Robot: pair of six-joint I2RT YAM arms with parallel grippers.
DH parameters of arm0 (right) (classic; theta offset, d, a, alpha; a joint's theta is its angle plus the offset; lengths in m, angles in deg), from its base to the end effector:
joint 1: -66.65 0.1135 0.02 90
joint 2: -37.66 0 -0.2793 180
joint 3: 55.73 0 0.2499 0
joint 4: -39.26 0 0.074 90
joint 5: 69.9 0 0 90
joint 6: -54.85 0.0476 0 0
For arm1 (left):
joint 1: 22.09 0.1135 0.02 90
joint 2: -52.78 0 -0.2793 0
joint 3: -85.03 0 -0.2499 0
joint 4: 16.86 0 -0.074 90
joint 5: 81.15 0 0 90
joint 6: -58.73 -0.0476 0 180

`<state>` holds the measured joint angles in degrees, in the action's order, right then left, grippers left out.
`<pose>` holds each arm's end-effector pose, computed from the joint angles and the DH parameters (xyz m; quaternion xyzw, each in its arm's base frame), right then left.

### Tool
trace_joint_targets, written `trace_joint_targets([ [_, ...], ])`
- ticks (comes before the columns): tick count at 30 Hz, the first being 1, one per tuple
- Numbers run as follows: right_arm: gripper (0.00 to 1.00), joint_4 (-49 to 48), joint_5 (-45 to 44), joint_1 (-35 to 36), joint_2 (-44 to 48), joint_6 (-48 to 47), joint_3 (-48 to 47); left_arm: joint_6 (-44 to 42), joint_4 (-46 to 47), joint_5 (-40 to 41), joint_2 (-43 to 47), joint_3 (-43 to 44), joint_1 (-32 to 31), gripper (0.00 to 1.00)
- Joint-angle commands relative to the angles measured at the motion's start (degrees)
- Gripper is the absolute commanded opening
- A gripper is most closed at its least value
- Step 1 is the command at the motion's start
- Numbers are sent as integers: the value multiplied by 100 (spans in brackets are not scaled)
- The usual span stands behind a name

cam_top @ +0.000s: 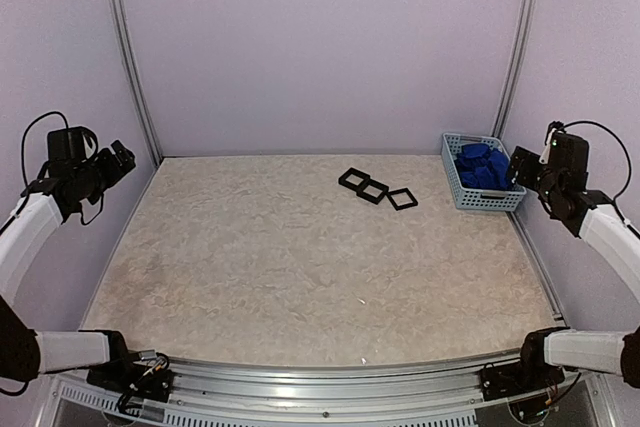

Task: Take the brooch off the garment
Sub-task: Pick up the crumpled clothing from the bin.

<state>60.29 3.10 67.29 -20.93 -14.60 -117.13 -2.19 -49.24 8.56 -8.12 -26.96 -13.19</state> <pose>0.2377 -0.0113 0.3268 0.2239 0.7742 -0.0111 0.5919 0.2392 0.0372 0.3366 -0.2736 0.7991 -0.0959 0.5267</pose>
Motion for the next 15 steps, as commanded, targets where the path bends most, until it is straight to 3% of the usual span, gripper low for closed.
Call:
trace_joint_targets([
  [1,100,314,221,32,73,-252,-204,-95,-50,12,21,35,15,99],
  [4,100,583,400,31,-128,-622,-463,-132,-196,199,58,80,15,99],
  [9,98,1029,-46,28,-681,-1181,-1069,-244,-346,-54,168,190,15,99],
  [15,100,1344,-340,3,-1972,-1181,-1969,-149,-491,-498,307,239,6,99],
])
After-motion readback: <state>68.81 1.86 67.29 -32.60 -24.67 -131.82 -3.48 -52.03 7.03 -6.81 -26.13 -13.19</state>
